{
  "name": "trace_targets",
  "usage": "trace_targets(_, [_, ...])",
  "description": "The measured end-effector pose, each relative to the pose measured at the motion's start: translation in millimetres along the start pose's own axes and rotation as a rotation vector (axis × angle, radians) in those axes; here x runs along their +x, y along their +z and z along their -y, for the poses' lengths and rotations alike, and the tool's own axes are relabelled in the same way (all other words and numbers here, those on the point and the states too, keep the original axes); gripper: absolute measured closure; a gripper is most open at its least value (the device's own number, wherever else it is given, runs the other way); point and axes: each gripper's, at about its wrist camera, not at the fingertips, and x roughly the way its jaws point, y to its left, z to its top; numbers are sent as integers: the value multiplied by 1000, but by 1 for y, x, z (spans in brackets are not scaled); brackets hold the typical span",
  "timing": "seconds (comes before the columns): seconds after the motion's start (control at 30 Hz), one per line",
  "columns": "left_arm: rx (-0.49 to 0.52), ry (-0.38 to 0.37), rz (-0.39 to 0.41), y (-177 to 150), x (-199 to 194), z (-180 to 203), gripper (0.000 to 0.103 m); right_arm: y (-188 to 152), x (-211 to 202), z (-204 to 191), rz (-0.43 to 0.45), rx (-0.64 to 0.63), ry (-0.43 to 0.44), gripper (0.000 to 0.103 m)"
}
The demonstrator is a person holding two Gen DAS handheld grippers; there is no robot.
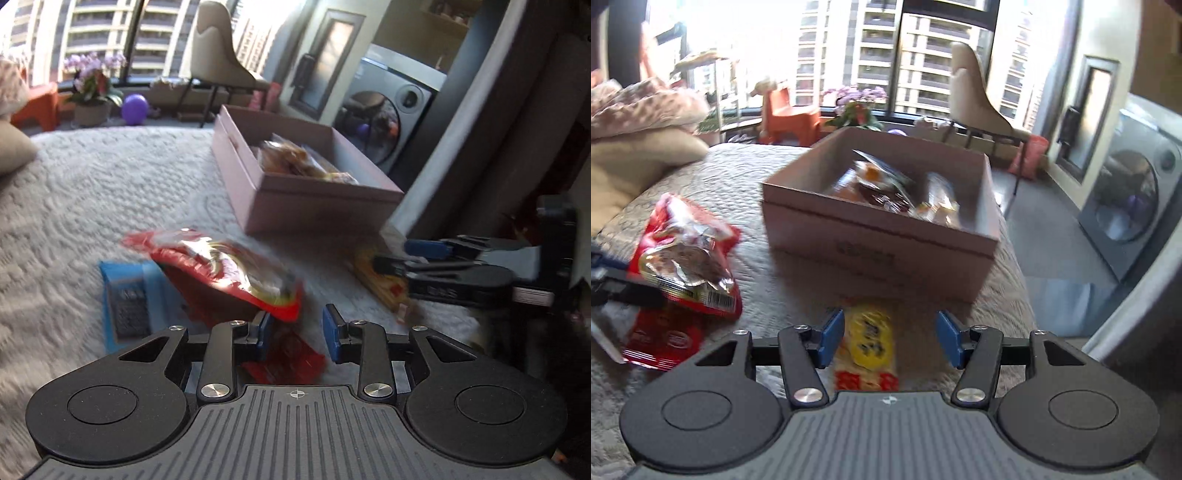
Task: Organize snacks
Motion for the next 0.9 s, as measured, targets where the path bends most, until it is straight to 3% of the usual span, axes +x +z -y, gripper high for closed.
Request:
trace_targets(0.07, [-31, 30, 21, -1, -11, -2, 70, -12, -1, 8, 28, 54, 16, 41])
trace_targets(0.23, [-158, 239, 112, 9, -38, -23, 70, -28, 6, 22, 74, 197, 75, 30])
trace_targets(0.33, [-237, 324, 86, 11, -33, -36, 70, -38, 10, 39, 56, 308, 161, 29])
trace_targets(0.43, [-246, 417, 84, 9, -24, -38, 70, -41, 7, 47, 62, 345, 179, 29])
trace_targets(0.57, [-237, 361, 40, 6, -7, -32, 70, -44, 4, 42, 66, 313, 173, 29])
trace_targets(0.7, [-84, 305, -5, 1, 14, -2, 70, -41, 6, 32, 64, 265, 157, 29])
trace_targets(0.8, [15, 346, -11, -4, 18, 11, 69, -40, 2, 27, 76, 234, 146, 29])
trace_targets(0.9, [18, 379, 0, -8, 12, 6, 67, -32, -13, 14, 148, 130, 124, 29])
